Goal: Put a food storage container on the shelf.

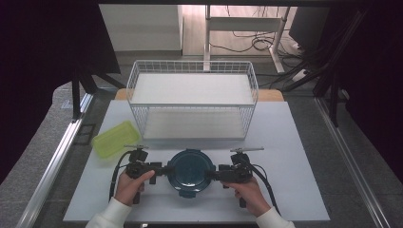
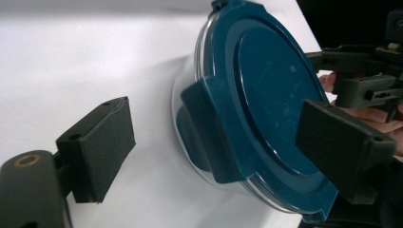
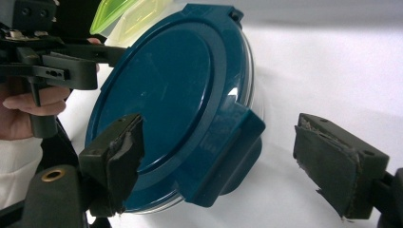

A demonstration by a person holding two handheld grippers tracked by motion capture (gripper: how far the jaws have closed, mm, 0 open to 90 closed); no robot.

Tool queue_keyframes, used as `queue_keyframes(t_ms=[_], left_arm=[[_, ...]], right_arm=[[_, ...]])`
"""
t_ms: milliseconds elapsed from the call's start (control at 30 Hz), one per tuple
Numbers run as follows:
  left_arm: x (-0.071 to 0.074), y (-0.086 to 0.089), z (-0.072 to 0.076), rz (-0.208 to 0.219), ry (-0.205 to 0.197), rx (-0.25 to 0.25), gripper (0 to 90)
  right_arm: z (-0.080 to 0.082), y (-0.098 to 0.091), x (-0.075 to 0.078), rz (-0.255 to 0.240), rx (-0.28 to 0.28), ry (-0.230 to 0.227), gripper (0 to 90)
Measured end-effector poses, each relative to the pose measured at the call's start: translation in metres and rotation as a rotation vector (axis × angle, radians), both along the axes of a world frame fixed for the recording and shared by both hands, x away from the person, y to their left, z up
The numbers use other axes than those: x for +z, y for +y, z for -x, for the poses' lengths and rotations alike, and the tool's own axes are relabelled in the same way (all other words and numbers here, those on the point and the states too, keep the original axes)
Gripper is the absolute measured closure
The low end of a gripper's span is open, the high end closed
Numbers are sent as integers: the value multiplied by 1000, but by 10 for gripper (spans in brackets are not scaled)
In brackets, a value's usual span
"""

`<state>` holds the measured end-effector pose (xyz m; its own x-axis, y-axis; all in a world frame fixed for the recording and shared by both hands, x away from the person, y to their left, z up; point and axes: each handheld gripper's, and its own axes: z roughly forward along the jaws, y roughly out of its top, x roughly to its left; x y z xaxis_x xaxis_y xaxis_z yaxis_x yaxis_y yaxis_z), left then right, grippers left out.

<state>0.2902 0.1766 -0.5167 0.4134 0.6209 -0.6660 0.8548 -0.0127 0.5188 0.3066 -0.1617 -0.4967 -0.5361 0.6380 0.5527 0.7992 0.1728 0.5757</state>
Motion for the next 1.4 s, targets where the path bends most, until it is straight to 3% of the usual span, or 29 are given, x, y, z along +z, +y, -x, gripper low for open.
queue_keyframes(t_ms=[367, 467, 567, 633, 900, 1400], left_arm=[[-7, -10, 1, 46, 50, -43, 237], [-7, -11, 1, 52, 58, -45, 270], [-8, -9, 0, 71, 76, -31, 290], [-11, -8, 1, 110, 98, 2, 318], [-10, -4, 4, 166, 101, 21, 394], [5, -12, 14, 93, 24, 47, 408]], right_arm=[[2, 10, -12, -29, 11, 88, 176], [3, 12, -14, -59, 18, 115, 224], [3, 12, -14, -65, 2, 143, 242], [1, 9, -15, -89, -12, 175, 269], [3, 5, -13, -105, -34, 191, 318], [9, 2, -7, -133, -88, 194, 383]])
